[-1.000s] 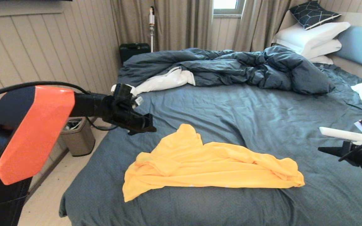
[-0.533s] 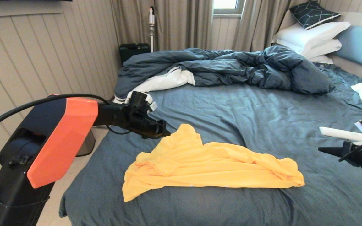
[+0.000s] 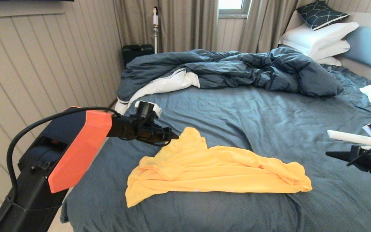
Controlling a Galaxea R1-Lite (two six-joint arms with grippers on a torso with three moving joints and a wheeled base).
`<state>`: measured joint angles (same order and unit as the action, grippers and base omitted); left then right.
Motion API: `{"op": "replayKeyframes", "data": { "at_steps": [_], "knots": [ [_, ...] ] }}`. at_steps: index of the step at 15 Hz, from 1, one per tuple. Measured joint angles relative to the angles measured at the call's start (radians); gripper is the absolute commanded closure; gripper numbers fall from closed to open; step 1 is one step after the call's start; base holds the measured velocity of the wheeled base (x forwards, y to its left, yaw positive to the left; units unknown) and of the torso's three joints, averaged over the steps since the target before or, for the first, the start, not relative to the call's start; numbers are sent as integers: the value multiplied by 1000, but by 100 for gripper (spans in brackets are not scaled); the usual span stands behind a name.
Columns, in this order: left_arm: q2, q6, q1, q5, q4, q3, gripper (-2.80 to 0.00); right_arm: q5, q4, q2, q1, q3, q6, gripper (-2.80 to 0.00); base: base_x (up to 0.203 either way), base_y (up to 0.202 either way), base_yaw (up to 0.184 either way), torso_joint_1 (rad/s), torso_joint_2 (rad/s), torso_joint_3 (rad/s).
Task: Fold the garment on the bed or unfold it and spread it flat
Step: Fold the yellow T-shirt
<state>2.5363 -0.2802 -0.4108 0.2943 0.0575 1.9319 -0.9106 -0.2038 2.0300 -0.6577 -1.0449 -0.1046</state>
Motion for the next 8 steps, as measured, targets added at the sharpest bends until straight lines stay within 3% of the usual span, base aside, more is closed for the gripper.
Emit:
{"op": "replayKeyframes", "data": {
  "at_steps": [5, 6, 8],
  "knots": [
    [42, 56, 5, -35, -39, 0, -280, -1, 1, 4, 0, 4, -15, 0, 0, 0, 0, 0, 0, 0],
    [46, 57, 5, -35, -40, 0, 0, -1, 1, 4, 0, 5, -15, 0, 0, 0, 0, 0, 0, 0],
    [51, 59, 5, -35, -39, 0, 0, -1, 0, 4, 0, 5, -16, 0, 0, 0, 0, 0, 0, 0]
  ]
}}
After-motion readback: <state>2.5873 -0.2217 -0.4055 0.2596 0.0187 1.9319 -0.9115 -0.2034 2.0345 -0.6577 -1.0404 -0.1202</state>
